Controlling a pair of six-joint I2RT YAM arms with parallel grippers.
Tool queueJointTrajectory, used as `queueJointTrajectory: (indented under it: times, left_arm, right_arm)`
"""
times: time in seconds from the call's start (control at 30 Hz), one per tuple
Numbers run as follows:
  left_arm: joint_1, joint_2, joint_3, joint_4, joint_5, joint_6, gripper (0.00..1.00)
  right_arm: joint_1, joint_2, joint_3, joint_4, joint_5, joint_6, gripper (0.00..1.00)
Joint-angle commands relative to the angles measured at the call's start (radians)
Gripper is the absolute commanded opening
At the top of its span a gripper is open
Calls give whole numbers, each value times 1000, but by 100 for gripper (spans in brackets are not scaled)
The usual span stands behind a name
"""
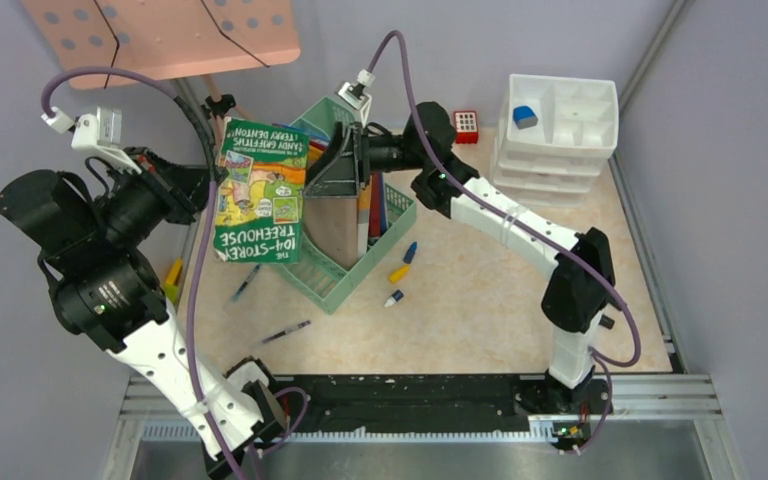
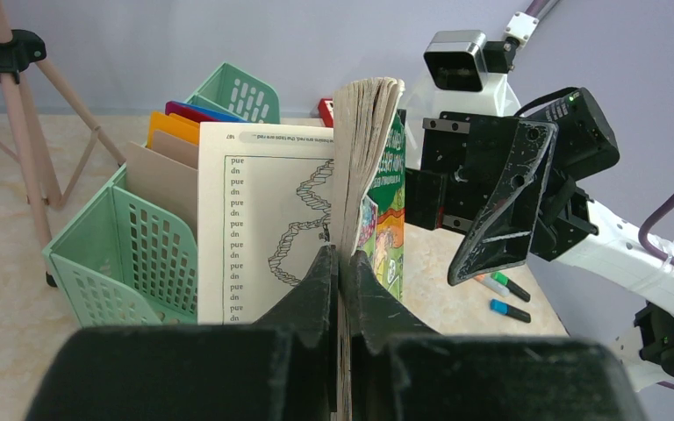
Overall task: Organize the desk
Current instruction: Pick up the book at the corner of the board.
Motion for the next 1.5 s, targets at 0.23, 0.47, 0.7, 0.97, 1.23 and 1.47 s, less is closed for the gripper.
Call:
queueJointTrajectory:
  times: [0.23, 0.47, 0.7, 0.97, 1.23, 1.47]
  left_arm:
    - [-4, -31, -29, 85, 22, -4, 0]
    - [-6, -46, -58, 87, 29, 3, 0]
    - [-8, -67, -124, 96, 15, 29, 0]
    - [-9, -85, -198, 96, -16, 103, 0]
    - [-8, -68, -169, 74, -78, 252, 74]
    - [-10, -57, -95, 71, -174, 458, 98]
  right_arm:
    - [46, 69, 111, 15, 8, 7, 89]
    - [62, 103, 144, 24, 9, 23, 84]
    - [66, 111, 150, 79, -6, 59, 62]
    - [60, 80, 137, 114, -27, 74, 3]
    - [-18, -14, 63, 49, 21, 76, 0]
    - [-147, -84, 25, 85, 38, 194, 0]
